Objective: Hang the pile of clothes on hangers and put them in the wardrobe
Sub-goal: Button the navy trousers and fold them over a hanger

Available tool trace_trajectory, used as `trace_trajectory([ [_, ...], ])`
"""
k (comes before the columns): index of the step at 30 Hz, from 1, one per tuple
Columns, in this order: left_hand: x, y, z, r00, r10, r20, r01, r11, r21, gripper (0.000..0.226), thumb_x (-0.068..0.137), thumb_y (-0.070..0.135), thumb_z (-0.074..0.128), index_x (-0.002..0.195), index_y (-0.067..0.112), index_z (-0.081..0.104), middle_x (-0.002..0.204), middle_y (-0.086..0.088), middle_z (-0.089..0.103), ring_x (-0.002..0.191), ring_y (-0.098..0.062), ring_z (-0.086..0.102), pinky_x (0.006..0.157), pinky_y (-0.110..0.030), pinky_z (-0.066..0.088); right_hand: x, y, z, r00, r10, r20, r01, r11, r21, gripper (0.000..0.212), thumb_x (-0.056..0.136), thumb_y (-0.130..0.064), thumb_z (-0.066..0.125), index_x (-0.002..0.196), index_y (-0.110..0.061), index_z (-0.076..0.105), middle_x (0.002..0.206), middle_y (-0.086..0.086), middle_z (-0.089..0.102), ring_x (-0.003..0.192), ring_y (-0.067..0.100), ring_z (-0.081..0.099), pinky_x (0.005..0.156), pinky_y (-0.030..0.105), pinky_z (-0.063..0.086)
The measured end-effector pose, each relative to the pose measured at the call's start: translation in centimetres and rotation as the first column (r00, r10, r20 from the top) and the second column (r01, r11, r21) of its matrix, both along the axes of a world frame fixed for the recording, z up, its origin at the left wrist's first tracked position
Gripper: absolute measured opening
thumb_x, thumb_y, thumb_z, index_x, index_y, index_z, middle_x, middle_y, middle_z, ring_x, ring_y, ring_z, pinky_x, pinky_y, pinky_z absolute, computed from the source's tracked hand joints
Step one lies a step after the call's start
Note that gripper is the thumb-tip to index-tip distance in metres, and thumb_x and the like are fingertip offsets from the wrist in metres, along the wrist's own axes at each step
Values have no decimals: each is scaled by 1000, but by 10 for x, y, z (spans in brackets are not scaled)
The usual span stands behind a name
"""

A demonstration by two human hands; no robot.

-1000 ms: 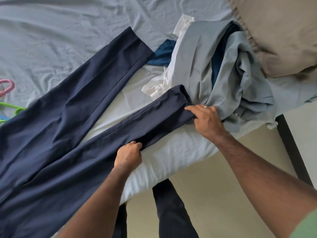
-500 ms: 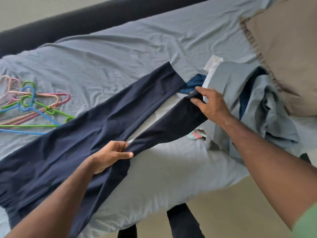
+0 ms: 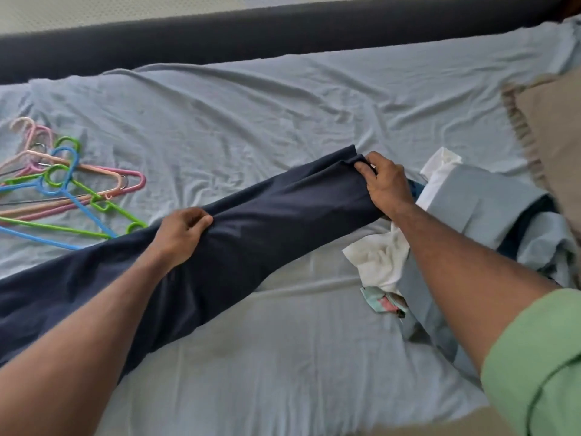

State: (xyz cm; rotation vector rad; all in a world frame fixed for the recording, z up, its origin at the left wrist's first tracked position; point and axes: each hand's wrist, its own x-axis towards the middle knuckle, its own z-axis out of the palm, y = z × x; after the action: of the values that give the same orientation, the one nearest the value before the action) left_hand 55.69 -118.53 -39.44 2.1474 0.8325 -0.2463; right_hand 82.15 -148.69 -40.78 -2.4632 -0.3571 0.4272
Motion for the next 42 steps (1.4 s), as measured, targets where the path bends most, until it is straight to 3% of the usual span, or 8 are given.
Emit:
trace_trajectory([
  [3, 12, 11, -16, 999, -10, -32, 12, 996, 90, 23, 100, 19, 60, 85, 4, 69, 77, -16, 65, 77, -30, 59, 69, -35, 39, 9, 13, -14, 999, 35, 3, -35, 998, -46, 28, 104, -41, 49, 96, -15, 56, 86, 11, 64, 82, 31, 58, 70, 37, 40],
  [10, 30, 18, -49, 996, -24, -88, 37, 988, 149, 22, 101, 21, 58, 91, 5, 68, 83, -7, 60, 83, -29, 55, 72, -32, 33, 34, 33, -40, 997, 73, -18, -75, 975, -207, 28, 107, -43, 35, 93, -20, 43, 85, 11, 57, 80, 33, 57, 67, 43, 47],
  [18, 50, 20, -81, 987, -75, -145, 100, 980, 173, 24, 102, 23, 56, 88, 5, 64, 96, -22, 66, 93, -39, 59, 70, -33, 30, 47, 37, -66, 994, 83, -70, -102, 932, -347, 22, 109, -40, 32, 100, -22, 43, 96, 11, 56, 90, 33, 57, 75, 44, 49],
  [24, 50, 24, -96, 982, -110, -156, 131, 983, 126, 23, 102, 24, 56, 87, 9, 63, 97, -21, 67, 94, -38, 60, 73, -34, 33, 43, 52, -71, 998, 3, -66, -33, 882, -470, 38, 108, -38, 38, 135, -10, 39, 128, 21, 56, 116, 41, 55, 83, 49, 43],
  [27, 52, 23, -99, 980, -107, -170, 125, 987, 101, 22, 102, 25, 55, 93, 7, 66, 101, -20, 67, 99, -39, 60, 76, -35, 37, 36, 61, -66, 997, -62, 53, 81, 836, -542, 52, 103, -36, 53, 142, -10, 33, 140, 19, 48, 131, 39, 44, 98, 55, 38],
  [30, 53, 19, -93, 972, -93, -216, 113, 990, 82, 21, 101, 24, 56, 107, 6, 64, 112, -21, 66, 108, -39, 59, 85, -38, 41, 20, 66, -54, 955, -3, 297, 155, 858, -490, 48, 92, -27, 71, 130, -14, 44, 133, 12, 50, 128, 34, 44, 96, 52, 39],
  [36, 10, 9, -68, 983, -158, -97, 164, 985, 61, 45, 89, 21, 67, 128, 9, 49, 130, -16, 56, 121, -36, 53, 101, -44, 43, -56, 87, -32, 878, 309, 367, -161, 910, -382, 31, 83, -15, 67, 110, -18, 53, 116, 8, 55, 114, 33, 51, 87, 49, 41],
  [42, -105, 22, -26, 984, -138, -114, 161, 963, 217, 43, 85, 35, 72, 120, 19, 50, 118, -3, 58, 114, -29, 54, 90, -48, 43, -183, 137, -22, 774, 563, 291, -477, 820, -317, 36, 76, -22, 75, 108, -20, 59, 105, 2, 58, 99, 29, 55, 78, 43, 42],
])
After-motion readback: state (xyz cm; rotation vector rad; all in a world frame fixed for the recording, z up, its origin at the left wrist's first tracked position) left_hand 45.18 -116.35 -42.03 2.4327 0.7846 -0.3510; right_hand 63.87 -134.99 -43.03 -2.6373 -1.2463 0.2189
